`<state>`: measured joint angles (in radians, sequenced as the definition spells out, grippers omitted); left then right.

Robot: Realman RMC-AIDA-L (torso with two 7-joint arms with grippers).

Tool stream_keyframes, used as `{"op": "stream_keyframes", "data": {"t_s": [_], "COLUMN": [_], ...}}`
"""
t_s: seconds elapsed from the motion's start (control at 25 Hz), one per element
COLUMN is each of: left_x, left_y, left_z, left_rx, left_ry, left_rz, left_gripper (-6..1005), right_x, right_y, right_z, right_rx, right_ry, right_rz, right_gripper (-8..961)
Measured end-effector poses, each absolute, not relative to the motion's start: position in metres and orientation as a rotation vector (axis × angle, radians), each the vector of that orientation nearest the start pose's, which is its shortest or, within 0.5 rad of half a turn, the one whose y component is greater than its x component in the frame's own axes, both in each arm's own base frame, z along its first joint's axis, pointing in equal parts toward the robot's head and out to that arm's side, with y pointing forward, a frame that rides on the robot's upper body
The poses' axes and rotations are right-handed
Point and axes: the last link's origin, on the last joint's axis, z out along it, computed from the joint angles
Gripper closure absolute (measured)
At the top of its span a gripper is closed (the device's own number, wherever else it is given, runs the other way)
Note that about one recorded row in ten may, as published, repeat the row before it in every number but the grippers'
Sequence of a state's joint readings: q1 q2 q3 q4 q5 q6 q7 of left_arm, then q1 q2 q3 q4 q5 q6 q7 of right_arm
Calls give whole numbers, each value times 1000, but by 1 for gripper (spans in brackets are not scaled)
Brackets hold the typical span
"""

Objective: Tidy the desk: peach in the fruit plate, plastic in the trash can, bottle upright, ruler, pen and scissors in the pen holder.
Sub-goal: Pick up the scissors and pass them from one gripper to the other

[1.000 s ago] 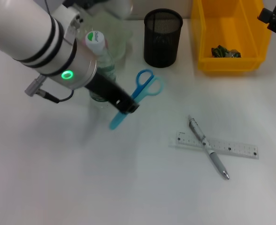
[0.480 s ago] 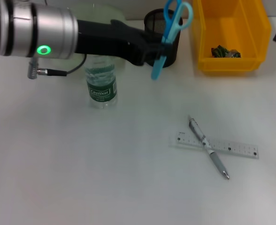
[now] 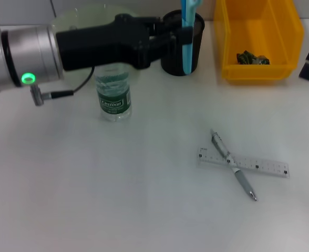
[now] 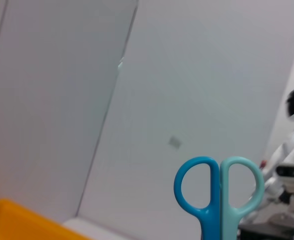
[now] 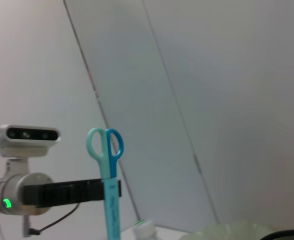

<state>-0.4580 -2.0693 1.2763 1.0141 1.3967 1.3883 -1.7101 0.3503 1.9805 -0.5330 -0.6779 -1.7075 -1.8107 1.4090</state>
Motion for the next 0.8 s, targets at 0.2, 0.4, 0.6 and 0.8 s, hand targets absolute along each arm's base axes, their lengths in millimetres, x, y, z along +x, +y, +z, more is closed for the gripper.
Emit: {"op": "stream_keyframes", "data": {"t_s": [0.2, 0.4, 0.6, 0.8], "left_x": [-153, -161, -165, -169], "left_y": [334, 323, 311, 302], "left_z": [-1, -8, -14, -20], "left_rx": [-2764, -2803, -2848, -2872], "left_ry": [-467, -400, -319, -289], "left_rz": [-1170, -1207, -1253, -1302], "left_gripper": [768, 769, 769, 769], "right_x": [287, 276, 261, 251], "right_y": [279, 273, 274, 277], "right_z": [80, 78, 70, 58], "right_rx": [-2557, -2648, -2803, -2895], "right_ry": [591, 534, 490, 461], "right_rz": [1097, 1150, 1142, 1089], "right_gripper": [331, 331, 332, 332]}}
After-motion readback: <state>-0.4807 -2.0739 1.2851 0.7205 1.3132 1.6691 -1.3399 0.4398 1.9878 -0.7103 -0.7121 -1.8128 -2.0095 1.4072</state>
